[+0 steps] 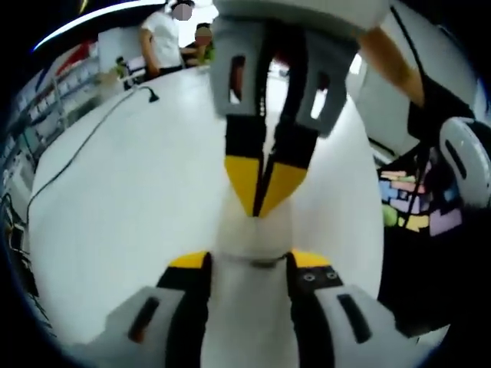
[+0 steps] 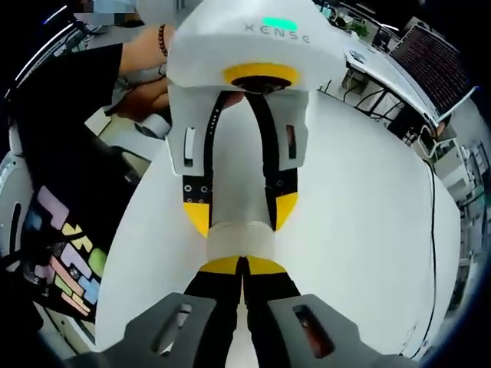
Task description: Arrange the utensils inside the cutlery case until each visible utensil rests in its matching compartment.
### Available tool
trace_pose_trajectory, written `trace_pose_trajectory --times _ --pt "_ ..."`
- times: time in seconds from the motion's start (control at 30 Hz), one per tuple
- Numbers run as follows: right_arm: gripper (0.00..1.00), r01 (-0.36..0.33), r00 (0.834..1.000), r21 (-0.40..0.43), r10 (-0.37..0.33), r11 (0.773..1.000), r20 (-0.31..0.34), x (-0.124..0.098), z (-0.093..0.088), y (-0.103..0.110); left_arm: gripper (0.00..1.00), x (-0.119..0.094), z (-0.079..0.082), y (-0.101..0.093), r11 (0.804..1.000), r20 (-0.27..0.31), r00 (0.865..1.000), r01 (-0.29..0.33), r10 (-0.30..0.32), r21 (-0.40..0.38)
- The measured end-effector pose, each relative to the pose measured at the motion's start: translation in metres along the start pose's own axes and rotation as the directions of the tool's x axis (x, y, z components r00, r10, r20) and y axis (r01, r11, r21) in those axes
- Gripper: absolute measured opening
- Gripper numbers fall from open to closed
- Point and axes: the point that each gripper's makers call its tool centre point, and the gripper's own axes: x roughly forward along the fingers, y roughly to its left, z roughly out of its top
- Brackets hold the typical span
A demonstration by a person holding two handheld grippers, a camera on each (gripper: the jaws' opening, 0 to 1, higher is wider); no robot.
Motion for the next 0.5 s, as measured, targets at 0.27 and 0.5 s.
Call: trace_pose_trajectory --times 0.27,0.5 --pt "0.0 0.015 0.996 -0.006 -0.015 1.0 -0.087 0.0039 -0.0012 0.0012 0.43 -0.0024 0.0011 -0.0013 0.999 0.025 1.0 0.009 -0.008 -0.037" --pt "0.0 0.014 0.997 0.011 -0.013 1.0 -0.082 0.0019 -0.0024 0.0005 0.43 -0.0044 0.0015 -0.0043 0.999 0.015 1.0 0.0 0.0 -0.046"
